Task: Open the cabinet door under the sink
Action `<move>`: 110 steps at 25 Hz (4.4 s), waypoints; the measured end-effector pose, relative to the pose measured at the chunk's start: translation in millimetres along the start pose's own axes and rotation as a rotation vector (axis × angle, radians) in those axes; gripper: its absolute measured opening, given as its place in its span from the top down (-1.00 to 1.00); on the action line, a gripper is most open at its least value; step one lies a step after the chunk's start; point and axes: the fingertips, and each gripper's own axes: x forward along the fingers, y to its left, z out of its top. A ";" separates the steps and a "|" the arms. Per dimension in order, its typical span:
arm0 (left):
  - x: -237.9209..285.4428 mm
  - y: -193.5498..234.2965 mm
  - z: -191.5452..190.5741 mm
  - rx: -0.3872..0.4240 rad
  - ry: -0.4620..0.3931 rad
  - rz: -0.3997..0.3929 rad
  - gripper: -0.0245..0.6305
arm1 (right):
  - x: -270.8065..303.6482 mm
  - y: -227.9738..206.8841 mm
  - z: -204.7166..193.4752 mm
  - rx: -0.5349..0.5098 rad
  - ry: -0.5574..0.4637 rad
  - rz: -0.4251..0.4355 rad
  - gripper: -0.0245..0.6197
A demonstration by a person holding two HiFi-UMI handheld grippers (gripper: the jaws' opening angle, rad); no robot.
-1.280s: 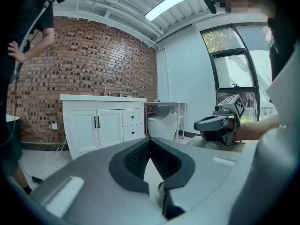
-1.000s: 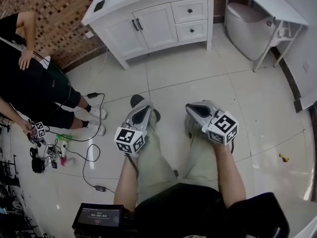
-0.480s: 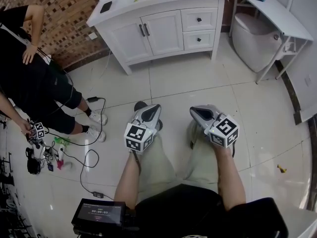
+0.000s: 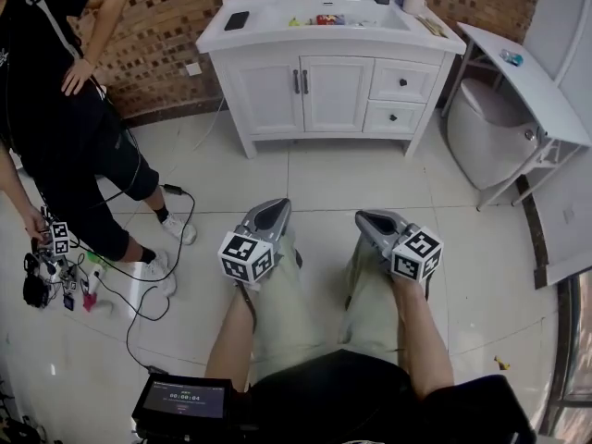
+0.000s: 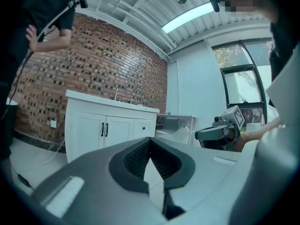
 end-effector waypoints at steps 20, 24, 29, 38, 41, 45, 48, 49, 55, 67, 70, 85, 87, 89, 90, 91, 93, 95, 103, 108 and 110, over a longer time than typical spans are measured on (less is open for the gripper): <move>61.1 105.1 13.7 -0.045 0.019 0.063 0.88 | 125.8 -43.1 -0.3 -0.081 0.124 0.085 0.95; 85.0 125.0 11.9 -0.030 0.045 0.079 0.88 | 138.6 -66.3 9.6 -0.076 0.092 0.095 0.95; 112.9 154.0 9.3 -0.042 0.073 0.089 0.87 | 155.7 -94.5 26.5 -0.049 0.048 0.108 0.95; 164.2 198.2 3.4 -0.117 0.091 0.100 0.88 | 184.6 -129.0 43.8 -0.076 0.033 0.110 0.95; 186.5 206.9 2.0 -0.138 0.093 0.101 0.88 | 187.2 -141.1 46.8 -0.083 0.034 0.093 0.95; 217.8 216.1 -3.6 -0.105 0.121 0.117 0.88 | 189.8 -159.5 54.8 -0.075 0.018 0.083 0.95; 240.5 222.3 -8.5 -0.090 0.138 0.117 0.87 | 193.4 -176.6 59.1 -0.068 0.012 0.075 0.95; 247.5 225.5 -9.1 -0.094 0.136 0.119 0.87 | 194.7 -182.5 60.7 -0.066 0.012 0.070 0.95; 290.9 258.9 -1.8 -0.073 0.107 0.165 0.87 | 206.3 -216.0 67.9 -0.064 0.018 0.048 0.95; 384.2 338.3 -0.7 -0.054 0.136 0.273 0.50 | 212.7 -274.7 89.1 -0.031 -0.022 0.028 0.95; 407.4 353.7 -6.0 -0.049 0.147 0.275 0.43 | 210.7 -276.1 94.5 -0.030 -0.047 0.032 0.95; 460.0 397.0 -23.0 -0.015 0.221 0.379 0.45 | 203.4 -282.2 94.3 -0.021 -0.038 0.017 0.95; 461.2 399.0 -23.8 -0.015 0.228 0.391 0.52 | 201.7 -282.8 94.7 -0.017 -0.038 0.017 0.95; 462.1 398.6 -24.9 -0.022 0.232 0.392 0.61 | 200.5 -283.2 95.2 -0.015 -0.042 0.016 0.95; 462.5 397.5 -25.6 -0.026 0.235 0.388 0.71 | 200.0 -283.6 95.2 -0.015 -0.044 0.016 0.95; 462.4 396.7 -26.3 -0.027 0.238 0.385 0.71 | 199.5 -284.2 95.0 -0.014 -0.047 0.015 0.95; 461.2 395.9 -27.2 -0.021 0.247 0.381 0.71 | 199.1 -285.6 94.4 -0.015 -0.051 0.015 0.95; 458.9 394.5 -28.0 -0.017 0.255 0.375 0.71 | 198.6 -286.5 93.5 -0.017 -0.053 0.015 0.95; 441.6 384.3 -32.7 -0.019 0.259 0.372 0.72 | 197.5 -286.1 92.2 -0.023 -0.056 0.006 0.95; 426.2 374.1 -35.5 -0.008 0.269 0.354 0.72 | 197.6 -284.9 92.8 -0.028 -0.056 0.004 0.95; 418.8 369.7 -36.6 -0.001 0.272 0.347 0.72 | 199.1 -283.5 92.5 -0.031 -0.052 0.003 0.95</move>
